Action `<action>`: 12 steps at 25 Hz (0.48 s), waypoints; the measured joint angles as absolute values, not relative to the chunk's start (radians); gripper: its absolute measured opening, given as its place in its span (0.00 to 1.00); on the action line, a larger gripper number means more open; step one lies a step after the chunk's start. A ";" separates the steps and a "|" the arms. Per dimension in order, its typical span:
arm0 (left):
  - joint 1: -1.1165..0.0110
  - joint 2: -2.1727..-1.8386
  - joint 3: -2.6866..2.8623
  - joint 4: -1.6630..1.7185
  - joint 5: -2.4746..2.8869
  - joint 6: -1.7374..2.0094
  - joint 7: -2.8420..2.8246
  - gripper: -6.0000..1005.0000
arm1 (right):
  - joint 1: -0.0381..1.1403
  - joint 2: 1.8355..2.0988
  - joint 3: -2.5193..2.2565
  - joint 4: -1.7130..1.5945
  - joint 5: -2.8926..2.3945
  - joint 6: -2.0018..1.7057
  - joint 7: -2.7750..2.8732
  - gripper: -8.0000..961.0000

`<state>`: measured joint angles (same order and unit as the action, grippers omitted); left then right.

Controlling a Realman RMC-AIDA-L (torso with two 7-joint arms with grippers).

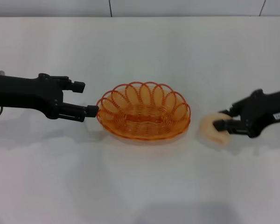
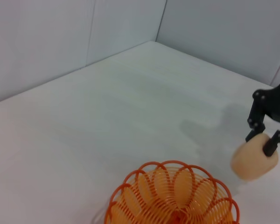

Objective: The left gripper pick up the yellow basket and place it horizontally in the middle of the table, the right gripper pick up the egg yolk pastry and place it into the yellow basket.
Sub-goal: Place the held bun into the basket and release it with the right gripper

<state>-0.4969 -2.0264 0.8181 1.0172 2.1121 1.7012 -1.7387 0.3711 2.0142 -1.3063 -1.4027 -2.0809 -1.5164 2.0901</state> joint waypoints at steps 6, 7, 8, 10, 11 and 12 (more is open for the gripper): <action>-0.500 -2.026 0.818 1.020 2.108 1.702 -1.737 0.88 | 0.416 2.020 -1.331 -1.413 -2.025 -1.495 2.095 0.21; -0.500 -2.026 0.817 1.020 2.107 1.702 -1.737 0.88 | 0.425 2.020 -1.342 -1.407 -2.020 -1.482 2.095 0.21; -0.501 -2.026 0.817 1.020 2.105 1.703 -1.737 0.88 | 0.435 2.020 -1.357 -1.400 -2.016 -1.465 2.095 0.20; -0.501 -2.026 0.818 1.020 2.101 1.703 -1.737 0.88 | 0.456 2.020 -1.394 -1.387 -2.014 -1.420 2.095 0.20; -0.501 -2.026 0.818 1.020 2.100 1.703 -1.736 0.88 | 0.465 2.020 -1.411 -1.380 -2.013 -1.402 2.095 0.19; -0.501 -2.026 0.819 1.020 2.099 1.703 -1.736 0.88 | 0.475 2.020 -1.425 -1.371 -2.012 -1.385 2.095 0.19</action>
